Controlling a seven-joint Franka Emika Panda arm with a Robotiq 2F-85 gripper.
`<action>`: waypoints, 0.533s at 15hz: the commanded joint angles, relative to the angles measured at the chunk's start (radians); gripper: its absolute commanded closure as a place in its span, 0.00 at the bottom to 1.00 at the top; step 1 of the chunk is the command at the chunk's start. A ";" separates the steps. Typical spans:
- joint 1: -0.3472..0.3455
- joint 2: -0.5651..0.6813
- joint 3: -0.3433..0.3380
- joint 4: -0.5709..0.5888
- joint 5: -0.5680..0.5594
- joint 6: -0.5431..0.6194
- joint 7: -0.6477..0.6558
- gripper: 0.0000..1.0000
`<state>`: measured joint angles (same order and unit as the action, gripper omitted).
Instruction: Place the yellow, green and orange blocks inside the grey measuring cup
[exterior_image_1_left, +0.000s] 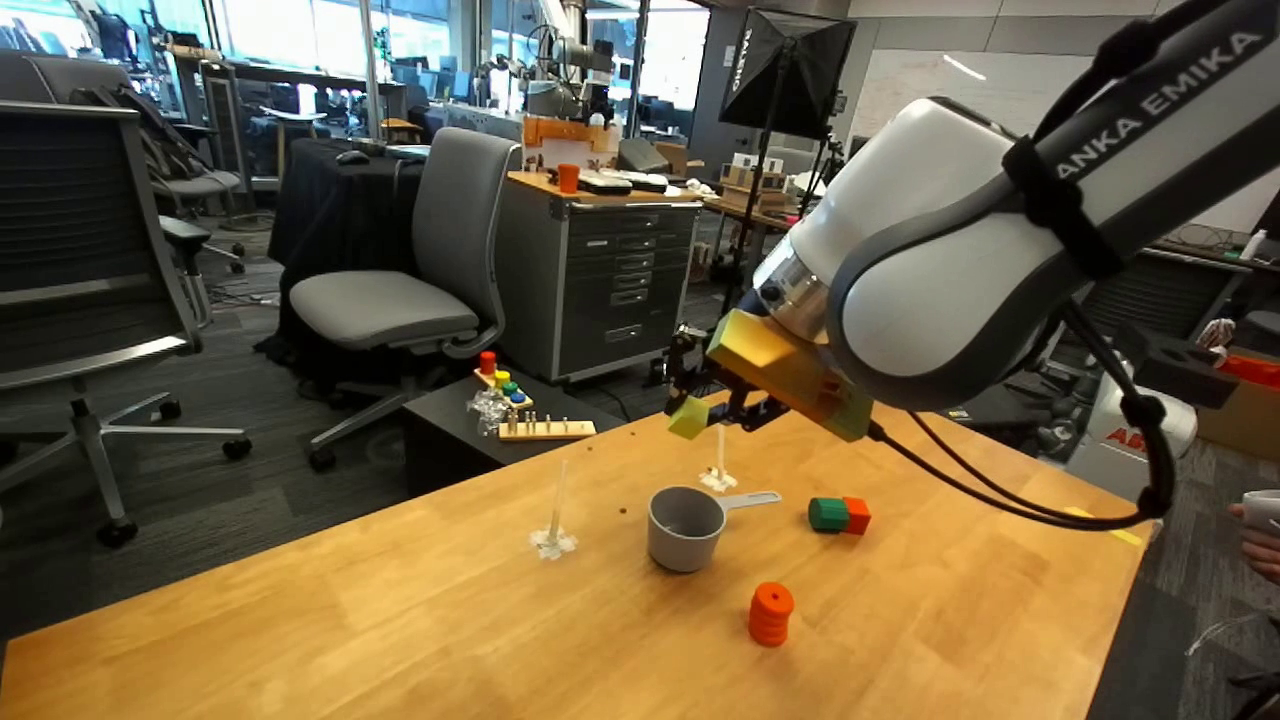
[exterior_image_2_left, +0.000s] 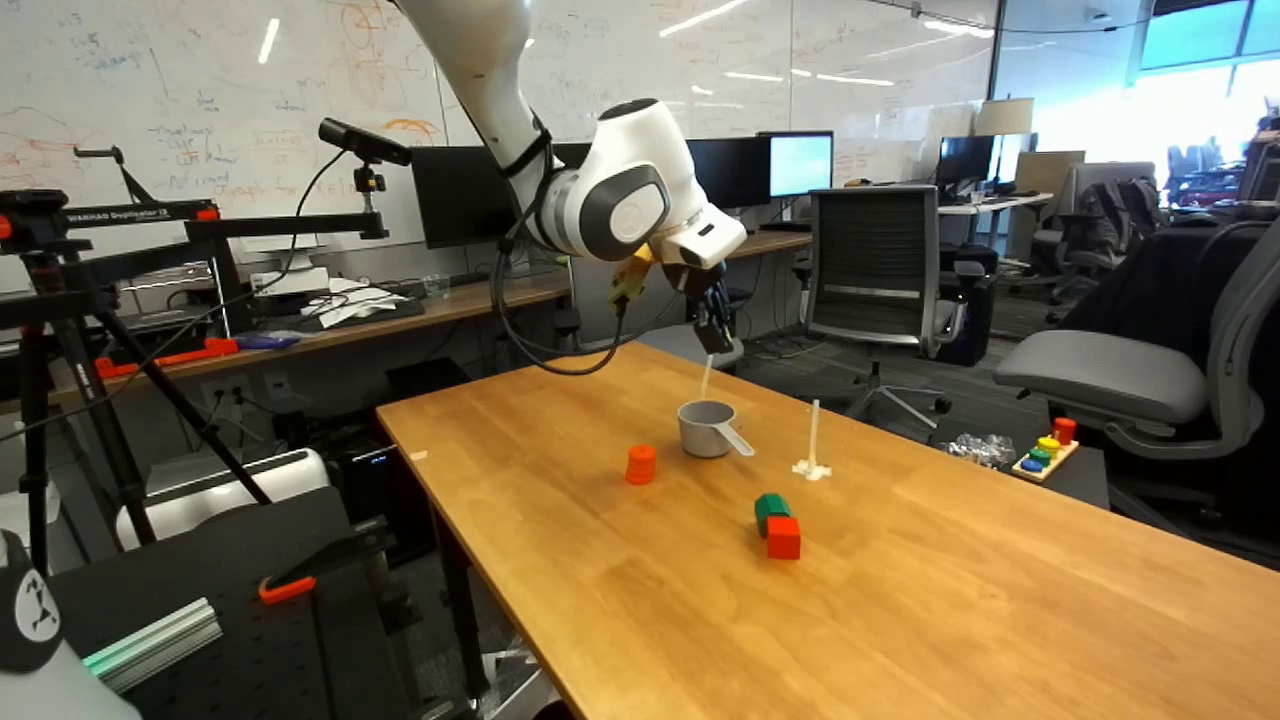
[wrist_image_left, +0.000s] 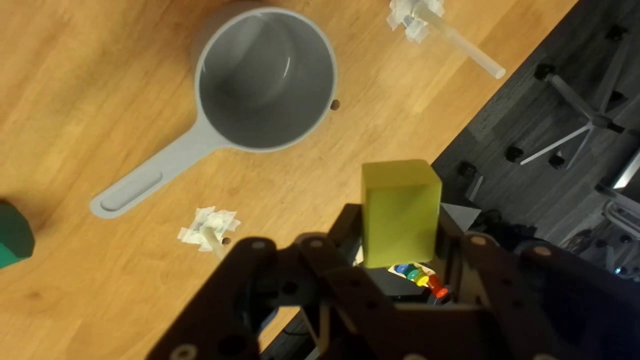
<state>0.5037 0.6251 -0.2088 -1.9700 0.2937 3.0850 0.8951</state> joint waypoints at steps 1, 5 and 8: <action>0.034 0.031 -0.029 0.034 -0.019 -0.014 0.044 0.88; 0.034 0.033 -0.029 0.030 -0.016 -0.026 0.057 0.38; 0.029 0.031 -0.029 0.026 -0.017 -0.025 0.060 0.15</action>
<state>0.5201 0.6528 -0.2171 -1.9647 0.2931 3.0811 0.9220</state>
